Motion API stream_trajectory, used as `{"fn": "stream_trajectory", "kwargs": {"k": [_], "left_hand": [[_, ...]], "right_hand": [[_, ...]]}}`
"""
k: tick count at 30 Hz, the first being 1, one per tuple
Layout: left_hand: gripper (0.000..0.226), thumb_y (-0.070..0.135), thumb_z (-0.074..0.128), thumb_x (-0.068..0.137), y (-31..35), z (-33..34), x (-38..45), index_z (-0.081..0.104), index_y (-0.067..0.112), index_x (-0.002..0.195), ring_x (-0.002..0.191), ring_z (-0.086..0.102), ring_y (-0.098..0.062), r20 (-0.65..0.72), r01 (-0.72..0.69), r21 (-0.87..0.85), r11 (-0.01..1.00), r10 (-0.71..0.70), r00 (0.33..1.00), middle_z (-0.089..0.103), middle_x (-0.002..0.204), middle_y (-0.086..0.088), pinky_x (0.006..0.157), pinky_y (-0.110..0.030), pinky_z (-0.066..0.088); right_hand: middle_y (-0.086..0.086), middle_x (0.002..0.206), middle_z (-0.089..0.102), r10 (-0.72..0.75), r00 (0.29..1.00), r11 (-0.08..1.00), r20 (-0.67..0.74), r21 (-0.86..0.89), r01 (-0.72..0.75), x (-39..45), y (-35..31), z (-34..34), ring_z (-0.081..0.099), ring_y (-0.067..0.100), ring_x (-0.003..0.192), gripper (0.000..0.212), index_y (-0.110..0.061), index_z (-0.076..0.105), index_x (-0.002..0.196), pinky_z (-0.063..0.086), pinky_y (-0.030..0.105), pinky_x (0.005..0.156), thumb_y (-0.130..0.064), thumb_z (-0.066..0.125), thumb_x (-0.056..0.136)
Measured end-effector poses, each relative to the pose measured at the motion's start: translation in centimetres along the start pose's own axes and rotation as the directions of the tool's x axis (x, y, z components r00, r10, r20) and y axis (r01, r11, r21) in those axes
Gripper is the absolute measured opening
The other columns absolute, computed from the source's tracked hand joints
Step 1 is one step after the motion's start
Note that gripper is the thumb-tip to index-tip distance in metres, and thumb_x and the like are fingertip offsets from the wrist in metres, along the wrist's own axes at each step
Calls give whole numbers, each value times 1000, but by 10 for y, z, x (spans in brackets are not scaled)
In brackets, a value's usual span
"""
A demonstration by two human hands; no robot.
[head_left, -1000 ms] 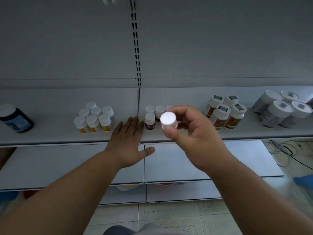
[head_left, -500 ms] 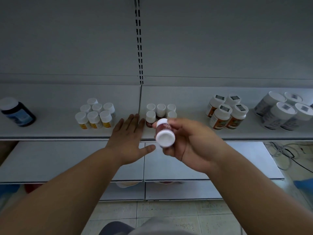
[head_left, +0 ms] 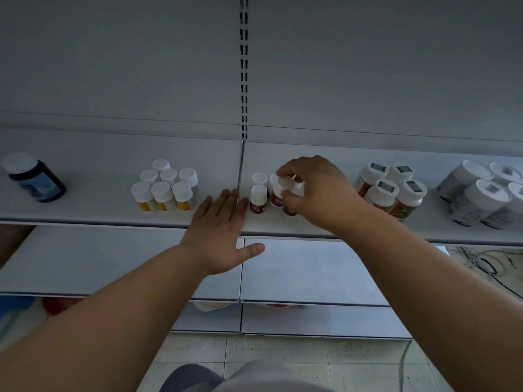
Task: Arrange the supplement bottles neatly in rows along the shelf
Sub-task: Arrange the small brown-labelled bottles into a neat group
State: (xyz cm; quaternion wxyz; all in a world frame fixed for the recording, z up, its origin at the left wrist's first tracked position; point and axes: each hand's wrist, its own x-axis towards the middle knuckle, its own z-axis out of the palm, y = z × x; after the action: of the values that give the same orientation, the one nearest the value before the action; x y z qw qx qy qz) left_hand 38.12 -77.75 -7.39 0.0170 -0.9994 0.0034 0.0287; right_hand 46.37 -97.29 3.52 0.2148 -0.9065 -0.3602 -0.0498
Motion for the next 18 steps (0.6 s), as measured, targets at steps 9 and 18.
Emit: {"fn": "stream_trajectory", "kwargs": {"k": [9,18], "left_hand": [[121,90,-18,61,0,1,-1,-6,19,158,152,-14,-22,-6,-6,-31,999,6,1000,-9,167,-6,123,-45,-6],[113,89,-2,70,0,3,-1,-5,18,158,152,-14,-23,-7,-10,-34,999,9,1000,-7,167,-8,123,-46,-5]], "right_hand": [[5,99,66,-119,992,964,-38,-244,106,0,18,43,54,33,100,27,-14,68,100,38,38,81,-24,72,75],[-3,94,66,-156,980,940,-123,-324,109,15,-8,61,49,28,101,28,-21,70,95,26,35,82,-43,69,78]]}}
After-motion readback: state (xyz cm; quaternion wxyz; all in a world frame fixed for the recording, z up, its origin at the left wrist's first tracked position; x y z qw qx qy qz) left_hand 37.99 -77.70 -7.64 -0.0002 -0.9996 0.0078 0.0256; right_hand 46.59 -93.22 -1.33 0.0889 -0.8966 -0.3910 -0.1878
